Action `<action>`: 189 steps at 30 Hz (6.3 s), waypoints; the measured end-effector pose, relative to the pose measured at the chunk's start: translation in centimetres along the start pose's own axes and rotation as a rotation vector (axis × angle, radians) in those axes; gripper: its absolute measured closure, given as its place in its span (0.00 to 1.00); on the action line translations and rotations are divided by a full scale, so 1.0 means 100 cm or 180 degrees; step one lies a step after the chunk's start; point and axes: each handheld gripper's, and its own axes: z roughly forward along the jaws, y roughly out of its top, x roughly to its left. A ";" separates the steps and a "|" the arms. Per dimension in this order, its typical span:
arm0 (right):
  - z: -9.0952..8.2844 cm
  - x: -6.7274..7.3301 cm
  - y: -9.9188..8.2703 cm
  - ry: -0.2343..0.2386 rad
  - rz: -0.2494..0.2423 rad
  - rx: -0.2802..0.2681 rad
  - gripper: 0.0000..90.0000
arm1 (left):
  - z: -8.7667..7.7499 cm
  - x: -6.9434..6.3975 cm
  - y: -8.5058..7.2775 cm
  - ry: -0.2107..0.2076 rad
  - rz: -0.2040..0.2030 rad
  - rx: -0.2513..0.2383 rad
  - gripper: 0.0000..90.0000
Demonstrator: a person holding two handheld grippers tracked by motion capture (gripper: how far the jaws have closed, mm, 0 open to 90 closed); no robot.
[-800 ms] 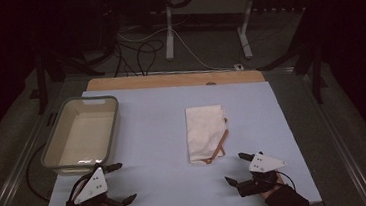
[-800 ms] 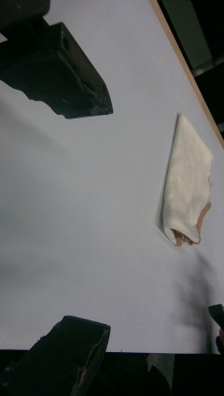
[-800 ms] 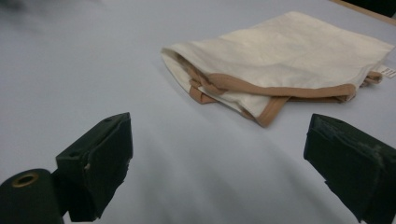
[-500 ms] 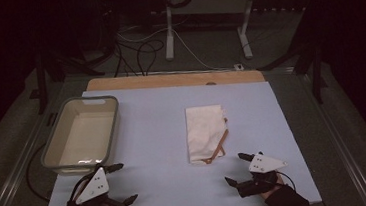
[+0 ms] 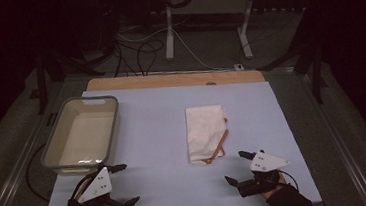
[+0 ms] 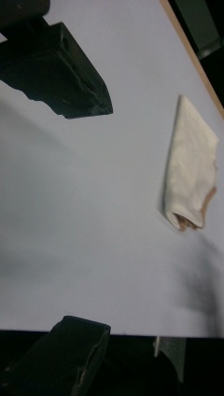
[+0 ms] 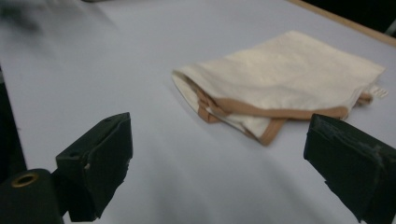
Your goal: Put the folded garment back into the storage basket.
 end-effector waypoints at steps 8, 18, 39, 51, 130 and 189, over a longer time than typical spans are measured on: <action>-0.015 -0.005 0.027 0.0000 -0.0099 -0.0056 0.09 | -0.005 0.008 0.024 -0.0084 0.0033 -0.0084 0.01; -0.026 -0.012 0.053 -0.0039 -0.0225 -0.0122 0.09 | -0.013 0.020 0.052 -0.0116 0.0130 -0.0107 0.01; -0.020 -0.023 0.099 0.0000 -0.0357 -0.0195 0.09 | -0.003 0.036 0.102 -0.0190 0.0232 -0.0101 0.01; 0.000 -0.038 0.116 -0.0049 -0.0282 -0.0191 0.09 | 0.022 0.052 0.115 -0.0233 0.0143 -0.0020 0.01; 0.126 -0.143 0.024 -0.0382 0.0788 0.0689 0.09 | 0.224 0.087 0.089 -0.0103 -0.0665 0.0819 0.01; 0.147 -0.132 0.030 -0.0101 0.0719 0.0900 0.84 | 0.263 0.086 0.086 0.0142 -0.0795 0.1108 0.94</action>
